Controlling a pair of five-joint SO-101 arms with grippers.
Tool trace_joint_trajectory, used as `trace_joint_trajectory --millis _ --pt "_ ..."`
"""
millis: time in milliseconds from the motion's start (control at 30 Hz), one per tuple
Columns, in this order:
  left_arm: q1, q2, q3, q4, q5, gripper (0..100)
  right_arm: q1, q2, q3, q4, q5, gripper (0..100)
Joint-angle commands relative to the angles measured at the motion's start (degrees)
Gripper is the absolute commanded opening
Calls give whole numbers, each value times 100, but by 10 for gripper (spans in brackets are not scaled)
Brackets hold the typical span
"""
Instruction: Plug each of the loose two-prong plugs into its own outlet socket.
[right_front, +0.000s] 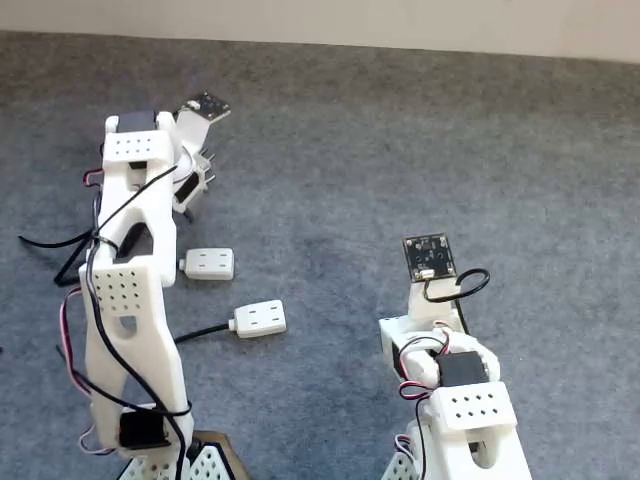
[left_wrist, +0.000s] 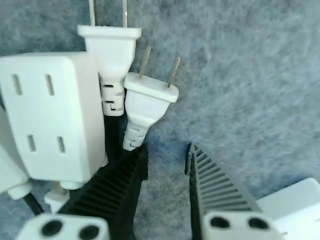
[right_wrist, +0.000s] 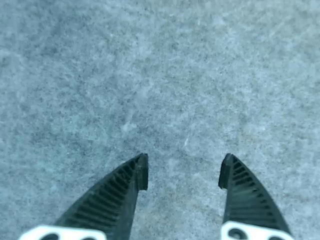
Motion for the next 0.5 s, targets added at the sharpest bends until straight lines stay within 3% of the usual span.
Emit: trace_joint_trajectory --millis 0,167,467 --pt "-207 -136 -831 448 26 130 40 -92 -66 48 53 231" --pt "-251 -92 -1569 1020 26 130 40 -92 -66 48 53 231" --pt "-312 365 -1490 791 26 130 40 -92 -66 48 53 231"
